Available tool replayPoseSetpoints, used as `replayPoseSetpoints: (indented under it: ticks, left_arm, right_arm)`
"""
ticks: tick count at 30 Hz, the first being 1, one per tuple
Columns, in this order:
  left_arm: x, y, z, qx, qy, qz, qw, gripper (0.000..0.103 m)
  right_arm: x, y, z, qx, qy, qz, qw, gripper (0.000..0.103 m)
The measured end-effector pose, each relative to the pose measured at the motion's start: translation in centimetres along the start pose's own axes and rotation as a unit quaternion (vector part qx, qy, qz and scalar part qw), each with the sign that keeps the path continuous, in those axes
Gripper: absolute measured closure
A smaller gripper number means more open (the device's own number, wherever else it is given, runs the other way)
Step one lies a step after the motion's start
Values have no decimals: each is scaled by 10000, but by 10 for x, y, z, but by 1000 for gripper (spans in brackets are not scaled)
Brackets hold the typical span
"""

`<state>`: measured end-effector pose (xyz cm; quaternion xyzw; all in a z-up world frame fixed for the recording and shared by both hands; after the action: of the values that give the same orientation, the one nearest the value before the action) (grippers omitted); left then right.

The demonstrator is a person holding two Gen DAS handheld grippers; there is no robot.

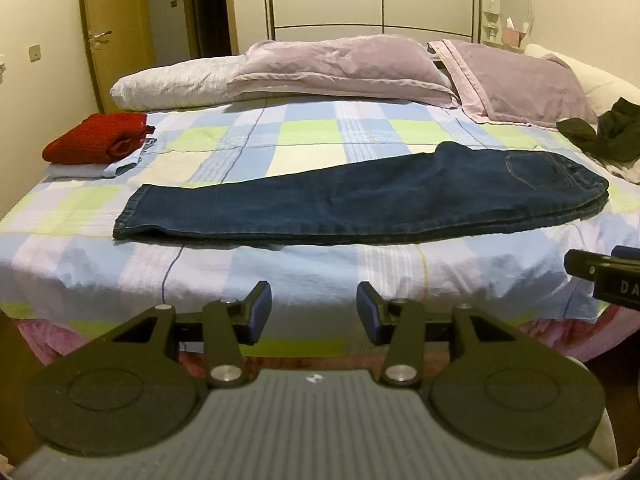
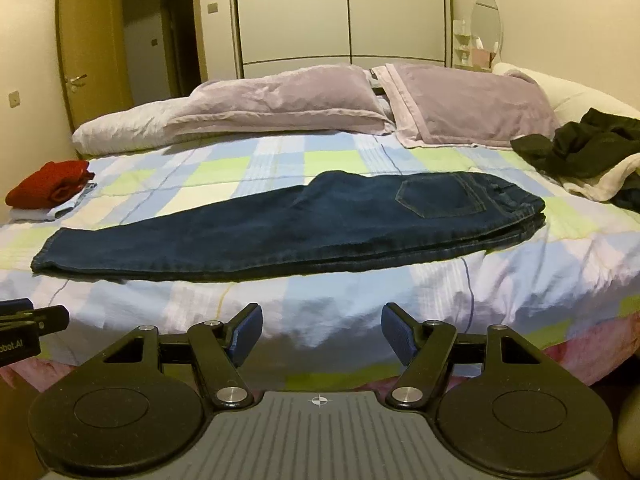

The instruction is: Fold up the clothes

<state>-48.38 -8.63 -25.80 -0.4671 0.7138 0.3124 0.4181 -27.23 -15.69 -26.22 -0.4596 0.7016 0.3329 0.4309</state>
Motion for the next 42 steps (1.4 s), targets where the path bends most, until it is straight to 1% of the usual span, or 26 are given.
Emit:
replayPoseSetpoints:
  ticks: [9, 20, 23, 31, 37, 39, 40, 42]
  left_arm:
    - [-2, 18, -5, -189, -17, -118, 9998, 60]
    - [12, 53, -4, -615, 194, -283, 9975, 59]
    - [14, 59, -3, -667, 222, -303, 9971, 59]
    - [12, 55, 1, -623, 241, -269, 9974, 59]
    - [11, 48, 8, -535, 325, -227, 9978, 59]
    - [9, 50, 12, -490, 315, -326, 9978, 59]
    - [8, 53, 14, -432, 299, -463, 9975, 59]
    - [6, 66, 19, -147, 159, -979, 9950, 60]
  right_arm:
    - [0, 7, 3, -63, 19, -36, 10000, 34]
    - [4, 30, 15, -373, 124, -192, 9990, 34]
    - [6, 34, 17, -438, 154, -237, 9986, 34]
    - [7, 33, 22, -417, 189, -226, 9987, 34]
    - [8, 28, 27, -356, 235, -162, 9990, 34]
    - [7, 26, 31, -340, 257, -115, 9990, 34]
    - [6, 25, 33, -332, 265, -85, 9991, 34]
    - [4, 23, 39, -334, 263, 21, 9991, 34]
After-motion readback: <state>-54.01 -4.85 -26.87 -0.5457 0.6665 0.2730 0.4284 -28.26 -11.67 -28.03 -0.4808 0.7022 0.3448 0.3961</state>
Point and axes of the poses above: each gripper's, at about its wrist camera, not at the fingertips, and z roughly the way its jaws point, y to its left, x to its underside, the point moved 5 cm from there along z, roughly the way its jaws point, and after that the axes turned 11 degrees about -y, right-handed, at the moved point
